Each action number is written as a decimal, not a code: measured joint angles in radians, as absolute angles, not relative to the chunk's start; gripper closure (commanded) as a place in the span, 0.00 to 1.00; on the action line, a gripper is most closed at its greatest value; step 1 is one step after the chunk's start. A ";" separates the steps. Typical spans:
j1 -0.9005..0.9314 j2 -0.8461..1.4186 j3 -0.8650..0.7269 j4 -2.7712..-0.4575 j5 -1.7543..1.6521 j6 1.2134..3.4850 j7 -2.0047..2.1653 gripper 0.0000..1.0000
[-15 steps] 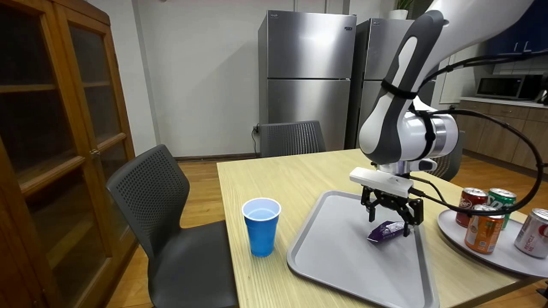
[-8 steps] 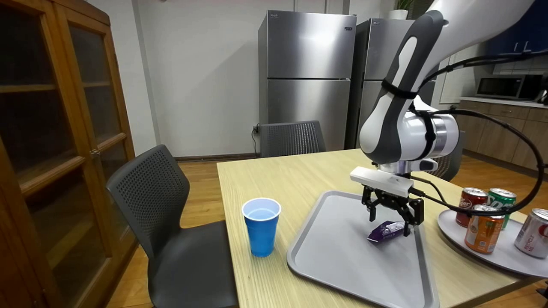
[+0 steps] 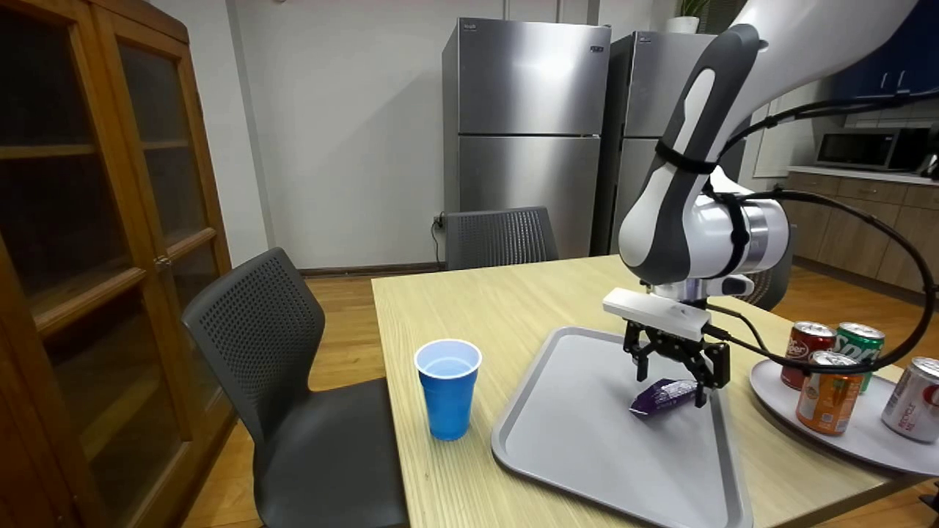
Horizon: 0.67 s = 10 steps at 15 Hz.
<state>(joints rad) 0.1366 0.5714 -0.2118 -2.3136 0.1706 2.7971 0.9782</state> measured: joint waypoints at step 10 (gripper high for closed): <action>0.137 0.598 -0.217 -2.293 0.171 2.801 0.990 0.84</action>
<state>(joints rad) 0.1372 0.5978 -0.2175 -2.2932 0.1707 2.8014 0.9905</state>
